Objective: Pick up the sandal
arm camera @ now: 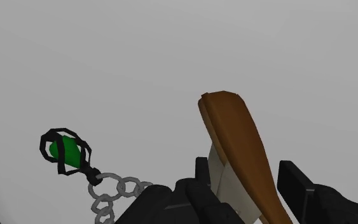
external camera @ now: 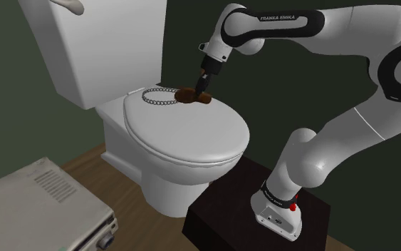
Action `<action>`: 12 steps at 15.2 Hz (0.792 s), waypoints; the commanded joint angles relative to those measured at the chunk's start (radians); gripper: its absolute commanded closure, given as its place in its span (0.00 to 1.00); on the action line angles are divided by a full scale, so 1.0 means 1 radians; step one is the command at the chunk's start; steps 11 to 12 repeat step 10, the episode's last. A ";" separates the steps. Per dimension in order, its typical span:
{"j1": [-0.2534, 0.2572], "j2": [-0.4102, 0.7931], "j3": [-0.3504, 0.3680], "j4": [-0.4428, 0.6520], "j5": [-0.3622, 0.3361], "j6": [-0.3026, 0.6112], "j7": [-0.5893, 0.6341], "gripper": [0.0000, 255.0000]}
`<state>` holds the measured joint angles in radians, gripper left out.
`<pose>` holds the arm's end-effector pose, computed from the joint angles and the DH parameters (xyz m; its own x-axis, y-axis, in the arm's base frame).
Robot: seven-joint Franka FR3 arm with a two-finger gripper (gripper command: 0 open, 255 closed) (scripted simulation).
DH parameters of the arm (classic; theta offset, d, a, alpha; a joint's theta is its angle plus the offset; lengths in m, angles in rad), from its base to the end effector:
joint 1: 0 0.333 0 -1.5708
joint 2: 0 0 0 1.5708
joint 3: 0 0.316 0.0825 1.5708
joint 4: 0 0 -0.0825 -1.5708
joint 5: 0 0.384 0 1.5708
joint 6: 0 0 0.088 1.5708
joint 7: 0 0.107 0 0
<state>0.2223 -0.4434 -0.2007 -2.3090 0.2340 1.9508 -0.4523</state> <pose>0.4288 0.0168 0.5211 0.9100 0.3702 0.1868 0.4082 -0.8788 -0.2469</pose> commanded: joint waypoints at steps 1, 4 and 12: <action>-0.001 -0.004 0.001 0.022 -0.003 -0.025 0.007 1.00; -0.001 -0.007 0.002 0.060 -0.006 -0.064 0.018 1.00; 0.000 -0.007 0.003 0.114 -0.009 -0.117 0.032 1.00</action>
